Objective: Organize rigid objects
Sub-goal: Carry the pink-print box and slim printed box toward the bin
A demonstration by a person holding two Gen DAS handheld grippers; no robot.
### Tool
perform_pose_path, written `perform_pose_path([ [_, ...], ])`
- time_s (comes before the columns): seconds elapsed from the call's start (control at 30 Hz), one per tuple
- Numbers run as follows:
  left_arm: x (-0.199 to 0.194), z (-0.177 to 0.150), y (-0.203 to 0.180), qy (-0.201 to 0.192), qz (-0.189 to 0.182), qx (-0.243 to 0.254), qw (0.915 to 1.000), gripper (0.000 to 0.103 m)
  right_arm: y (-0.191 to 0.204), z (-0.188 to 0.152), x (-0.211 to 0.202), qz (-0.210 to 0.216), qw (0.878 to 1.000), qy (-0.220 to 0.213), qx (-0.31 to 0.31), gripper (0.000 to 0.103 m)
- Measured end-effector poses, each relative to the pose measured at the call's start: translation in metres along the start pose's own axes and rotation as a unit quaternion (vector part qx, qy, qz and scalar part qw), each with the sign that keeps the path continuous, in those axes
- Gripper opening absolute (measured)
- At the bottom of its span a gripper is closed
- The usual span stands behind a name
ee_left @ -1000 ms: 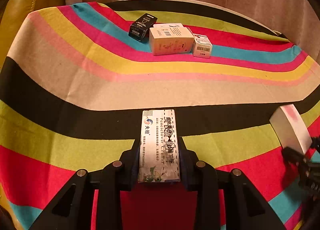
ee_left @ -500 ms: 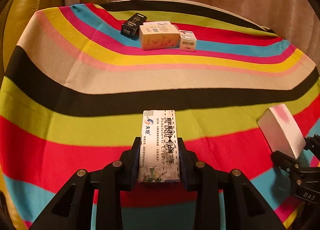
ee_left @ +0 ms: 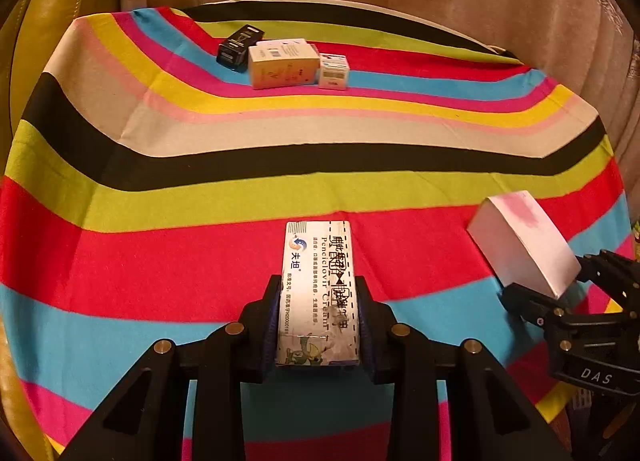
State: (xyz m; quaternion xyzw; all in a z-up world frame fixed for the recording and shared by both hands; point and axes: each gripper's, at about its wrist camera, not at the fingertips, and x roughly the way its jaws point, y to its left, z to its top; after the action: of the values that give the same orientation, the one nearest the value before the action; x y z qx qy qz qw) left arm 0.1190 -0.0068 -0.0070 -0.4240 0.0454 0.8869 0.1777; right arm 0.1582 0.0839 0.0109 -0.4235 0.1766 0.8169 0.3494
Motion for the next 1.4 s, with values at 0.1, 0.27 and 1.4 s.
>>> perform_pose_path([
  [0.1,-0.004,-0.004,-0.004,0.0,-0.005,0.004,1.0,0.034,0.001,-0.004,-0.006,0.0,1.0,-0.003,0.001,0.07],
  [0.27,-0.011,-0.01,-0.011,-0.001,-0.01,0.013,0.9999,0.034,-0.002,-0.011,-0.022,0.006,1.0,-0.015,0.01,0.07],
  [1.4,-0.078,-0.034,-0.196,-0.023,-0.118,0.22,0.968,0.034,-0.141,-0.142,-0.174,-0.061,0.978,-0.093,0.177,0.071],
])
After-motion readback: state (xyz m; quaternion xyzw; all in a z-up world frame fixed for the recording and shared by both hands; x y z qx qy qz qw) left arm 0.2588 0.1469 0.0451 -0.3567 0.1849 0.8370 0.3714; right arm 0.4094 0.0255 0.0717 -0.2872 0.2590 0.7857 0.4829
